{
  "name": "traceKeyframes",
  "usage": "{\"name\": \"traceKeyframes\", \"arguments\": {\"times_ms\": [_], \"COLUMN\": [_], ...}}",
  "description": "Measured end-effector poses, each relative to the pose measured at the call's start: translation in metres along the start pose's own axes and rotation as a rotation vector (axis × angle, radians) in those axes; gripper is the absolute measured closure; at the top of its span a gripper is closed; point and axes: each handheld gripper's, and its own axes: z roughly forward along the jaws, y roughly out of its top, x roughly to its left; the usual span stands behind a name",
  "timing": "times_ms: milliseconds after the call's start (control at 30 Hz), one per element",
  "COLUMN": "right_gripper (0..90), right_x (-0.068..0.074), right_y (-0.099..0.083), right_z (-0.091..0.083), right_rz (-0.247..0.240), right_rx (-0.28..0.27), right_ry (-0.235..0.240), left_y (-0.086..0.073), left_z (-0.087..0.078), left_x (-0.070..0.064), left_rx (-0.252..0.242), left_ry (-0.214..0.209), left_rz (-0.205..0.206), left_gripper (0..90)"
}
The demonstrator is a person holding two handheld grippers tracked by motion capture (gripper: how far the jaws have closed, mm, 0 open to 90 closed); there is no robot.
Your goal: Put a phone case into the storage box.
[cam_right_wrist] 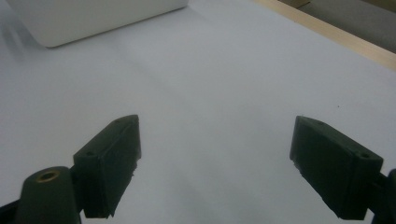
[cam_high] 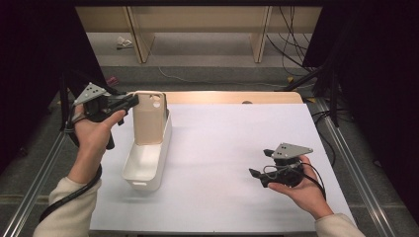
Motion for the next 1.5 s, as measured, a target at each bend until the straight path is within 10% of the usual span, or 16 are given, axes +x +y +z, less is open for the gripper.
{"name": "traceKeyframes", "arguments": {"times_ms": [1500], "right_gripper": [16.7], "right_x": [-0.003], "right_y": [-0.005], "right_z": [-0.007], "right_rz": [0.034], "right_rx": [-0.013], "right_ry": [-0.001], "left_y": [-0.012], "left_z": [0.033], "left_x": [0.025], "left_rx": [-0.037], "left_ry": [0.023], "left_rz": [0.013], "left_gripper": [82.5]}}
